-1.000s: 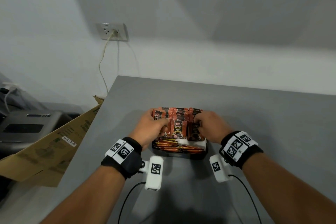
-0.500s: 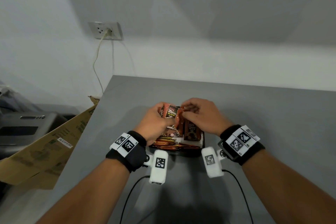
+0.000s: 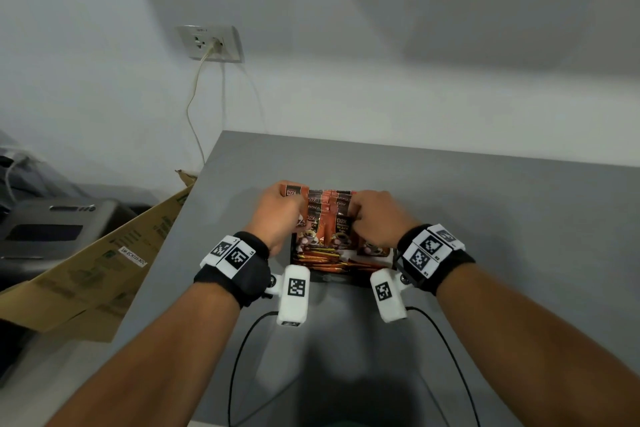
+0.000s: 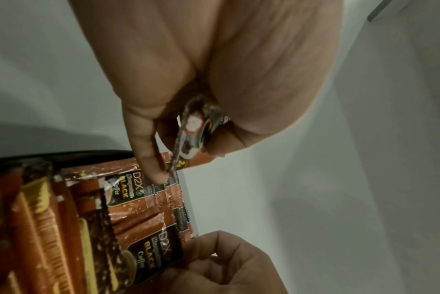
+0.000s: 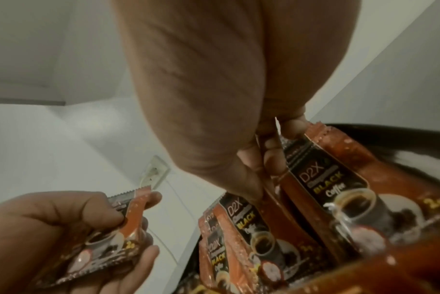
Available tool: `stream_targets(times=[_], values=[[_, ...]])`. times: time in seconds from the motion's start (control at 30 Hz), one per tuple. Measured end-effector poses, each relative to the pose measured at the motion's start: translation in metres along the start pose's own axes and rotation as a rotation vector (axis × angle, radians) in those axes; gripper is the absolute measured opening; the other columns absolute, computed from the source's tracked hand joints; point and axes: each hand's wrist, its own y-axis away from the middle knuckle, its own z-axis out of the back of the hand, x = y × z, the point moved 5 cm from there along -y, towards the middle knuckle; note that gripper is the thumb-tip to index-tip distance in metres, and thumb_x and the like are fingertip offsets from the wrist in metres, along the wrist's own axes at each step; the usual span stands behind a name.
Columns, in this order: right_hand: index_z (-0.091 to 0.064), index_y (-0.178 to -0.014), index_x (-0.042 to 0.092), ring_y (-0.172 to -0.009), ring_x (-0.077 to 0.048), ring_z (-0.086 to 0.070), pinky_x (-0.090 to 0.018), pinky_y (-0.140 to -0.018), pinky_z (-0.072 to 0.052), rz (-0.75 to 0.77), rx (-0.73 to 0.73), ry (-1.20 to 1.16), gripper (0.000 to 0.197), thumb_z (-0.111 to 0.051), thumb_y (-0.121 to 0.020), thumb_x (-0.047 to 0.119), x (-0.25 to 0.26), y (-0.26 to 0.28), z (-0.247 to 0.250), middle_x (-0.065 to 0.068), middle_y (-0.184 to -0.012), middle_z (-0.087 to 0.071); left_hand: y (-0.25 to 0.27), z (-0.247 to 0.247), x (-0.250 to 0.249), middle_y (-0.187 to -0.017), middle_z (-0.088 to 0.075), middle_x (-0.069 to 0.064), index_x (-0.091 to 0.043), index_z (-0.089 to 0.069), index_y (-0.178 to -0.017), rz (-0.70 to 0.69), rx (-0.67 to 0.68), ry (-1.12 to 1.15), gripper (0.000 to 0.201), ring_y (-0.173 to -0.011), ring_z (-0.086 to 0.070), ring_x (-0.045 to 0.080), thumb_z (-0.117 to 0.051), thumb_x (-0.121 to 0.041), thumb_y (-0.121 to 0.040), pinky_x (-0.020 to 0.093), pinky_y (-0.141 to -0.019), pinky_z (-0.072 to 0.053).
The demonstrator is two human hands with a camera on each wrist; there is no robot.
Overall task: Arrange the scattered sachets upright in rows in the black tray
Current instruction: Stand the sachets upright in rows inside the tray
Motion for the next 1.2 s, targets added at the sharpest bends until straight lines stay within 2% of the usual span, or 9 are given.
stream_targets(times=[0.2,0.43,0.53,0.63,0.73,0.8,0.9,1.03,1.2], values=[[-0.066,-0.097,0.02,-0.09,-0.016,-0.06,-0.028,-0.077,-0.051,0.029,-0.01,0.085,0.016,-0.063,-0.089,0.007,0.002,-0.003,-0.011,0.005,-0.1,-0.059,-0.001,0.006,0.01,-0.1,-0.073,0.011,-0.003,-0.06,-0.1,-0.017,-0.044,-0.085,0.017,-0.089,-0.072,0.026,-0.062,0.003,-0.084,0.044,-0.084,-0.059],[-0.068,-0.102,0.016,-0.097,-0.019,-0.061,-0.032,-0.086,-0.053,0.097,-0.063,0.144,0.012,-0.068,-0.091,0.013,0.005,-0.002,-0.013,-0.002,-0.108,-0.066,0.0,0.004,0.013,-0.103,-0.073,0.011,-0.012,-0.06,-0.108,-0.041,-0.019,-0.163,0.034,-0.092,-0.073,0.026,-0.069,0.006,-0.081,0.046,-0.086,-0.06],[-0.069,-0.107,0.019,-0.099,-0.018,-0.061,-0.033,-0.087,-0.053,0.079,-0.1,0.056,0.016,-0.066,-0.091,0.019,0.003,-0.001,-0.005,0.0,-0.106,-0.063,0.001,0.002,0.014,-0.106,-0.073,0.011,-0.012,-0.06,-0.111,-0.028,-0.001,-0.142,0.031,-0.091,-0.074,0.026,-0.064,0.005,-0.085,0.05,-0.087,-0.059],[-0.07,-0.104,0.026,-0.093,-0.008,-0.063,-0.026,-0.082,-0.052,0.06,-0.123,-0.243,0.015,-0.067,-0.09,0.027,0.006,0.006,0.013,0.011,-0.099,-0.066,0.002,-0.005,0.011,-0.103,-0.074,0.012,-0.011,-0.061,-0.109,-0.06,0.027,-0.166,0.027,-0.09,-0.074,0.029,-0.059,0.006,-0.088,0.051,-0.086,-0.06],[-0.072,-0.102,0.03,-0.086,-0.001,-0.067,-0.02,-0.078,-0.052,0.097,-0.078,-0.446,0.017,-0.073,-0.086,0.025,0.019,0.015,0.026,0.013,-0.093,-0.072,0.006,-0.019,0.002,-0.099,-0.074,0.017,-0.008,-0.063,-0.104,-0.142,0.099,-0.213,0.026,-0.087,-0.072,0.035,-0.065,0.008,-0.085,0.046,-0.081,-0.059],[-0.072,-0.094,0.031,-0.076,0.002,-0.065,-0.016,-0.068,-0.047,0.12,-0.119,-0.39,0.017,-0.074,-0.084,0.018,0.019,0.02,0.037,0.012,-0.084,-0.071,0.008,-0.026,-0.004,-0.095,-0.074,0.013,-0.009,-0.064,-0.102,-0.183,0.11,-0.243,0.022,-0.085,-0.072,0.034,-0.071,0.003,-0.085,0.04,-0.078,-0.059],[-0.069,-0.091,0.027,-0.079,-0.002,-0.064,-0.015,-0.065,-0.044,0.039,-0.189,-0.315,0.016,-0.071,-0.086,0.012,-0.005,0.025,0.054,0.011,-0.085,-0.069,0.008,-0.02,-0.006,-0.099,-0.073,0.006,-0.016,-0.064,-0.103,-0.19,0.09,-0.31,0.018,-0.089,-0.07,0.034,-0.069,-0.005,-0.089,0.04,-0.078,-0.059],[-0.066,-0.097,0.023,-0.082,-0.005,-0.062,-0.012,-0.064,-0.041,-0.046,-0.029,-0.151,0.017,-0.068,-0.089,0.008,-0.036,0.033,0.037,0.012,-0.088,-0.063,0.01,-0.007,0.001,-0.106,-0.069,-0.004,-0.022,-0.06,-0.109,-0.151,0.165,-0.511,0.024,-0.094,-0.067,0.016,-0.059,-0.003,-0.094,0.018,-0.072,-0.053],[-0.065,-0.098,0.023,-0.084,-0.008,-0.059,-0.014,-0.065,-0.043,-0.059,-0.026,-0.055,0.021,-0.065,-0.088,0.004,-0.044,0.032,0.008,0.007,-0.096,-0.059,0.012,-0.008,0.011,-0.109,-0.069,-0.005,-0.024,-0.058,-0.115,-0.084,0.296,-0.672,0.039,-0.102,-0.065,0.009,-0.064,0.003,-0.087,0.019,-0.08,-0.052]])
